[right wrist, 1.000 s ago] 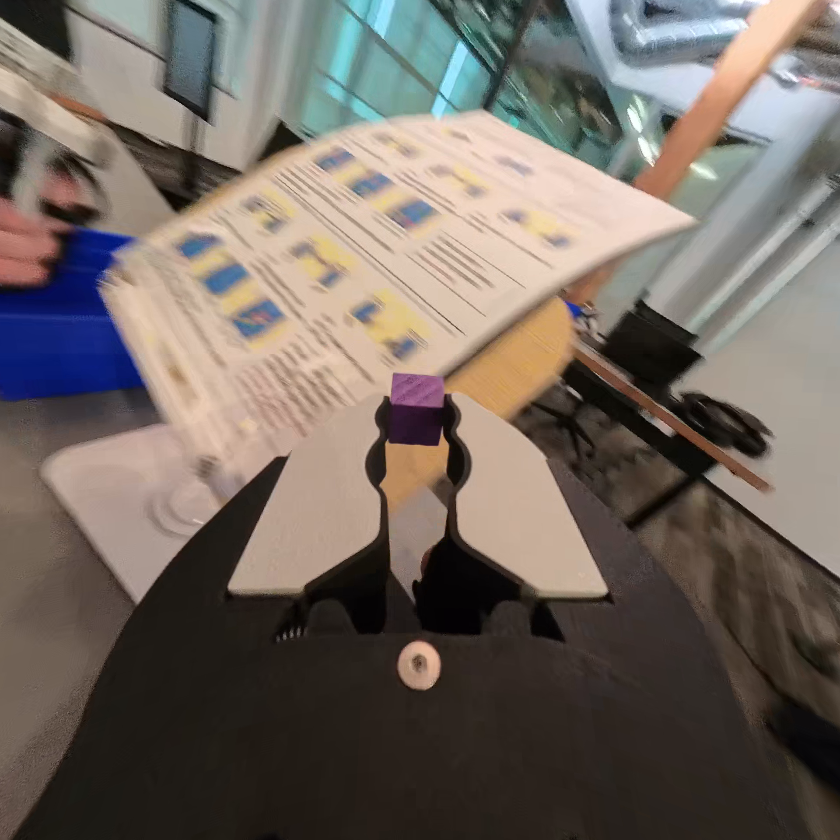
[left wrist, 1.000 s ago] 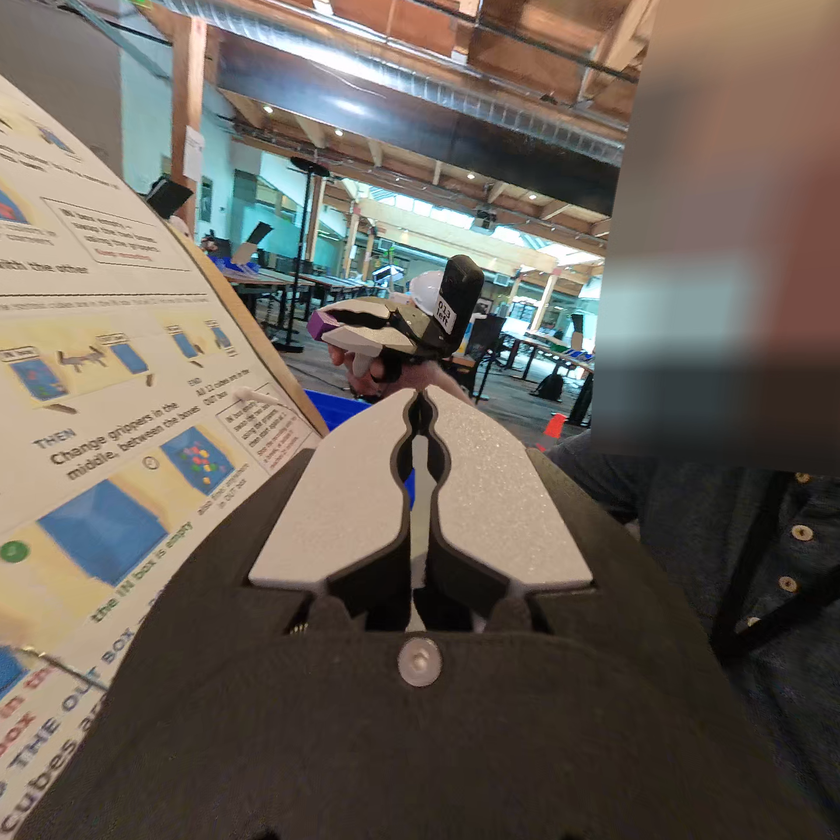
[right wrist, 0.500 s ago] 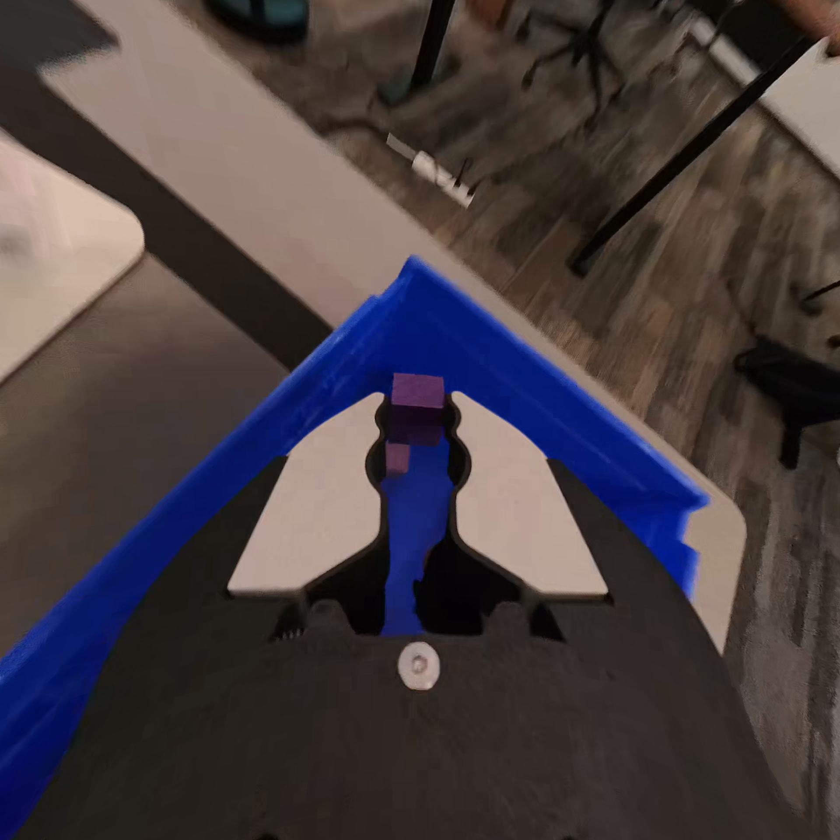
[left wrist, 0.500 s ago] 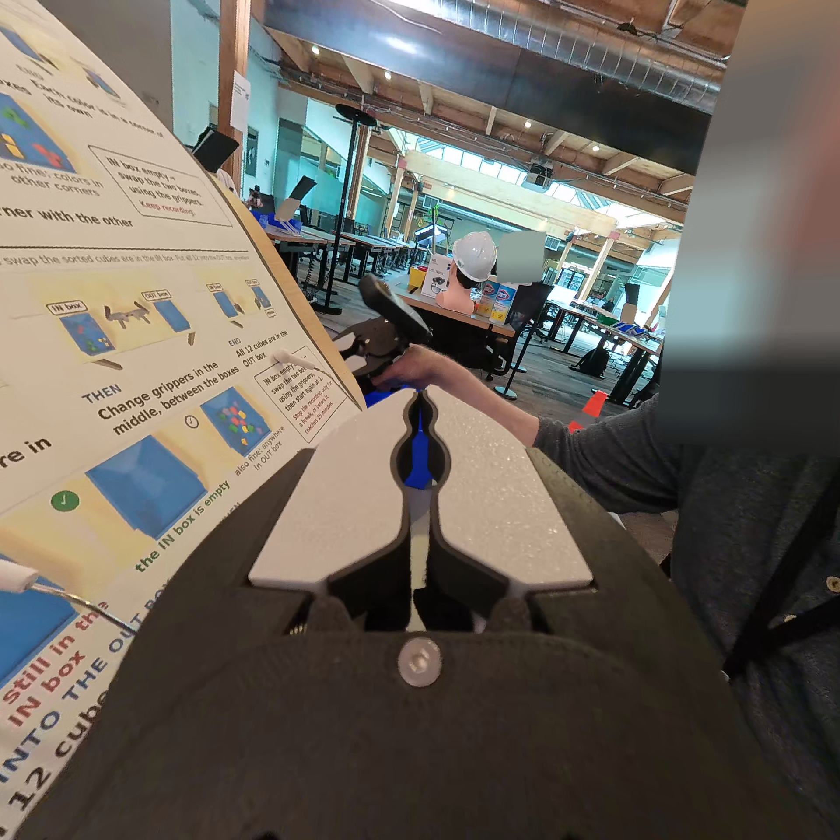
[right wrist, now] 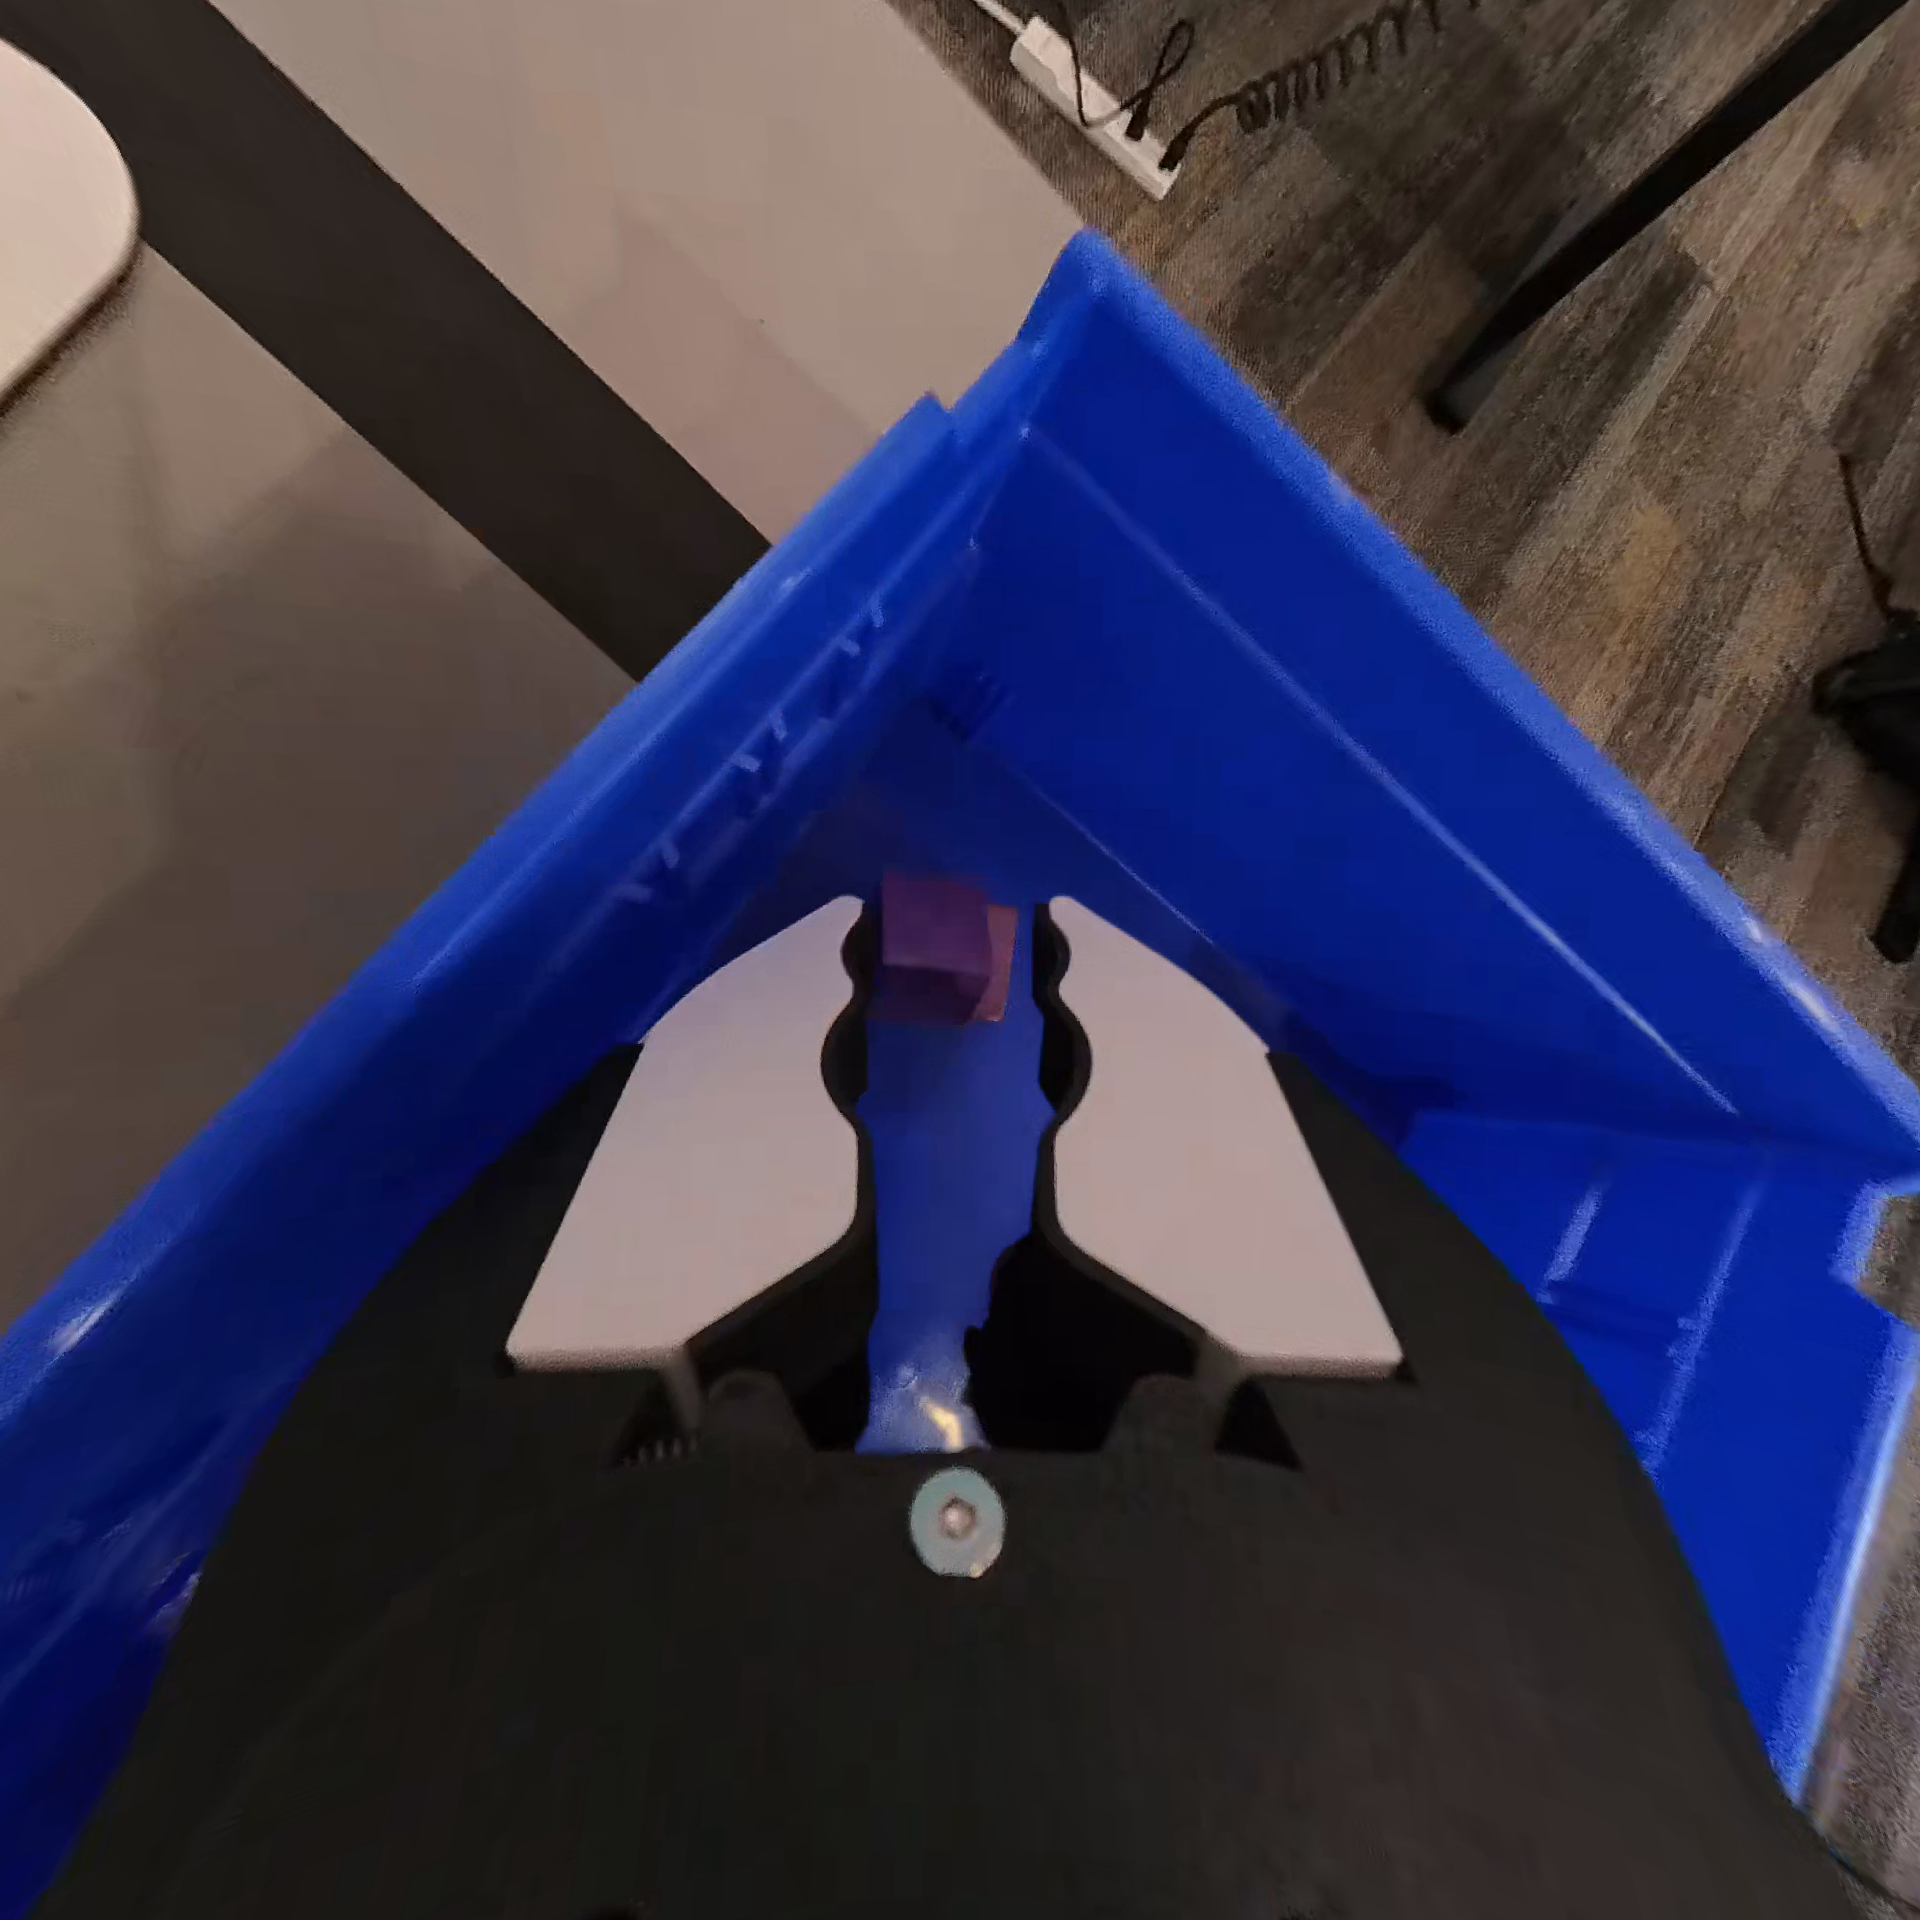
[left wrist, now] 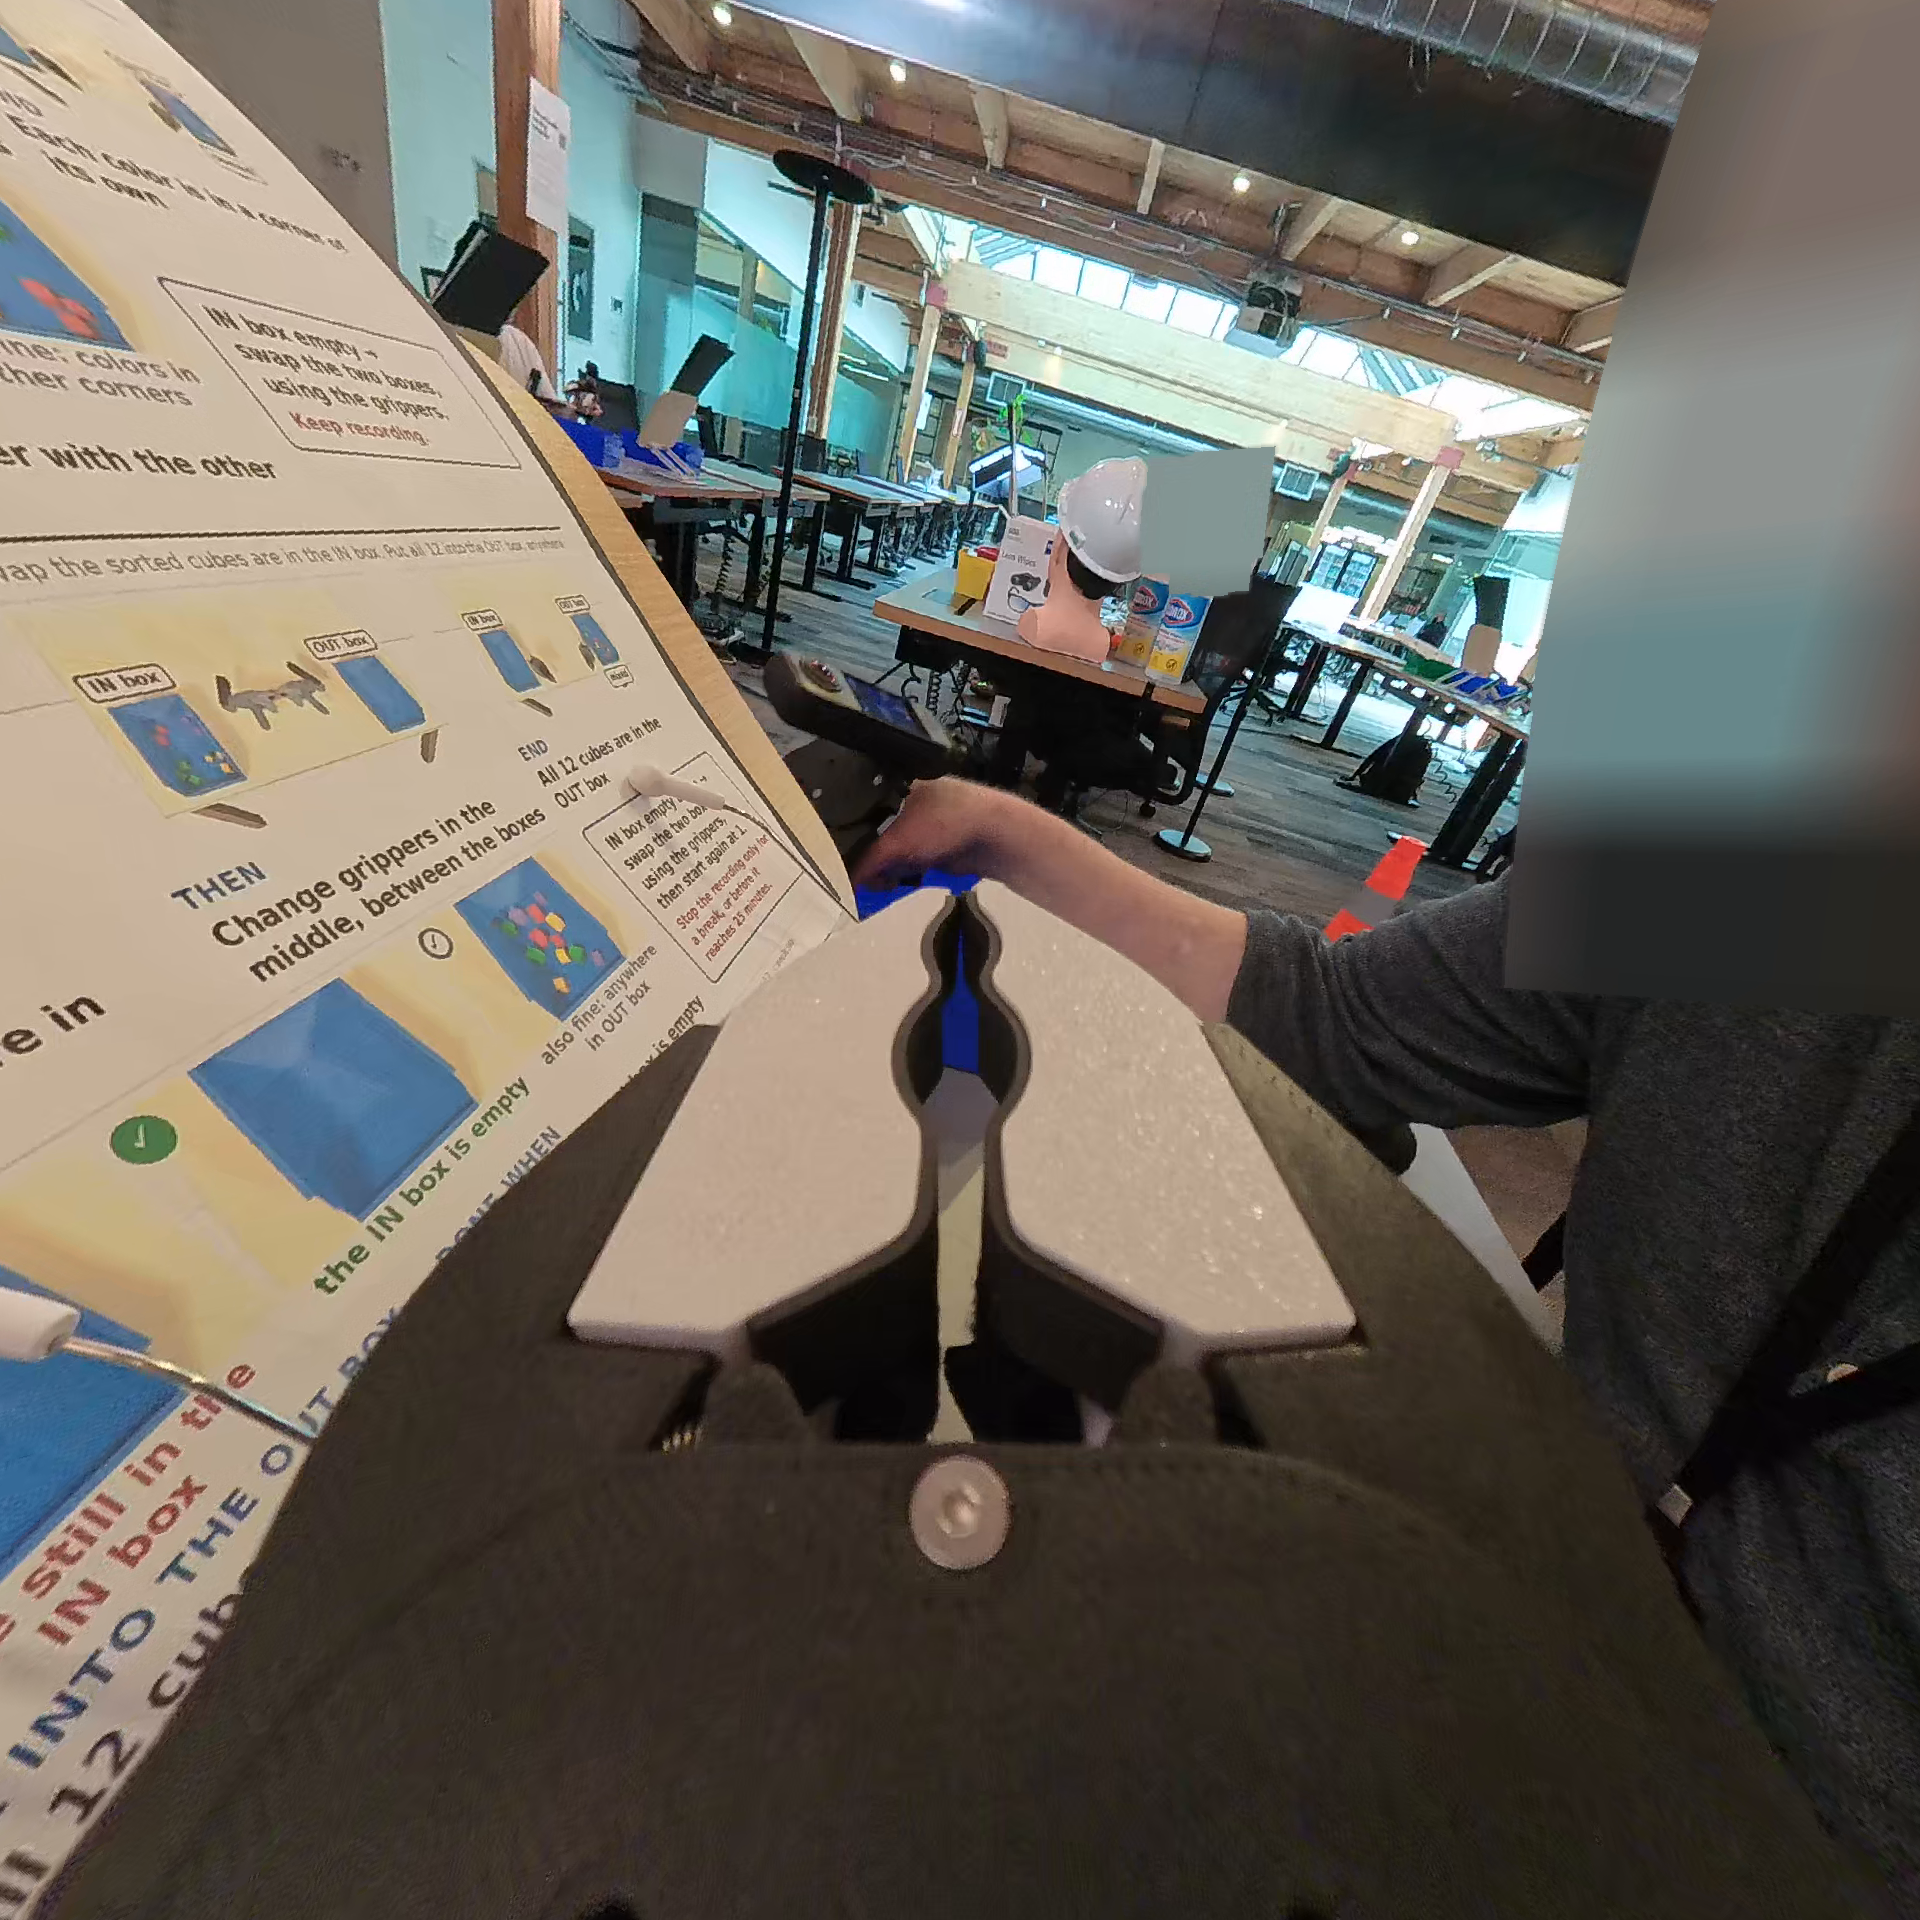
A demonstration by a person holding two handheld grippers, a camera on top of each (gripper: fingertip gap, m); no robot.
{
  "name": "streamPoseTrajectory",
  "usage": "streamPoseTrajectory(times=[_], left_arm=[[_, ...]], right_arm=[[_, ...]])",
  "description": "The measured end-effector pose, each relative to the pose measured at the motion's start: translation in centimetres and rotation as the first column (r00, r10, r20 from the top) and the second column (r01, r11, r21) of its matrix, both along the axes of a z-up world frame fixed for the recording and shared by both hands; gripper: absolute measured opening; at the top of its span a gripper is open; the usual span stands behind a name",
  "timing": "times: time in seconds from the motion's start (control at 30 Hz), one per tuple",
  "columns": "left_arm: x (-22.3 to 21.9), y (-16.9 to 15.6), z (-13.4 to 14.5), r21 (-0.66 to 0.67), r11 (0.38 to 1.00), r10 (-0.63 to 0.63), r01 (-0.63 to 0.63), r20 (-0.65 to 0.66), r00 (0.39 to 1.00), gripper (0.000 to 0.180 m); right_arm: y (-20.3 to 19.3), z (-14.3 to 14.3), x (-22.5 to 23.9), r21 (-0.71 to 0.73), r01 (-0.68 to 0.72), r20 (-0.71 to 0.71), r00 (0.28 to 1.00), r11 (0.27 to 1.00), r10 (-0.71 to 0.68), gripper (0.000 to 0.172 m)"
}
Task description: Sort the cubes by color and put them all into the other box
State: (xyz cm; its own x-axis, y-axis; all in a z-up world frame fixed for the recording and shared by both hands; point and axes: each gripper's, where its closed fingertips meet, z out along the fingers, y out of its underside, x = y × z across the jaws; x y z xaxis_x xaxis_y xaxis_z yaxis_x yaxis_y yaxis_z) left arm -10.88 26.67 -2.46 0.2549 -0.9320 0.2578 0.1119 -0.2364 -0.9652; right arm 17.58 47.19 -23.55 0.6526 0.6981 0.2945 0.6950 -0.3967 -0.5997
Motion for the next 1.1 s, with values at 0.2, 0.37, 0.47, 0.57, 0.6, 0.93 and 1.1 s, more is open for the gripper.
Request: streamPoseTrajectory(times=[0.2,0.37,0.47,0.57,0.6,0.93,1.1], left_arm=[[-1.5,-0.2,1.1,0.064,0.996,0.061,-0.059,-0.038,0.997,0.0],[-3.0,-0.2,2.0,0.092,0.991,0.105,-0.101,-0.04,0.994,0.0],[-4.2,0.0,2.3,0.109,0.984,0.15,-0.144,-0.057,0.987,0.0],[-6.0,0.2,2.8,0.134,0.97,0.215,-0.205,-0.068,0.974,0.001],[-6.8,0.3,3.0,0.144,0.962,0.243,-0.231,-0.068,0.968,0.001],[-18.4,4.0,0.6,0.094,0.822,0.569,-0.561,-0.13,0.812,0.008],[-20.5,5.6,-3.7,0.041,0.793,0.591,-0.608,-0.295,0.751,0.015]], right_arm=[[0.0,3.2,0.3,0.057,0.017,-0.086,0.996,0.998,-0.012,0.029],[0.3,4.6,0.8,0.108,0.045,-0.096,0.995,0.993,-0.035,0.028],[0.2,4.7,0.4,0.12,0.033,-0.072,0.997,0.992,-0.025,0.027],[0.2,4.8,0.3,0.14,0.02,-0.043,0.999,0.99,-0.014,0.027],[0.2,4.9,0.2,0.146,0.021,-0.044,0.999,0.989,-0.014,0.027],[0.4,5.1,-0.2,0.17,0.034,-0.016,0.999,0.985,-0.032,0.026],[0.3,5.5,-0.9,0.2,0.014,-0.005,1.0,0.98,-0.014,0.025]])
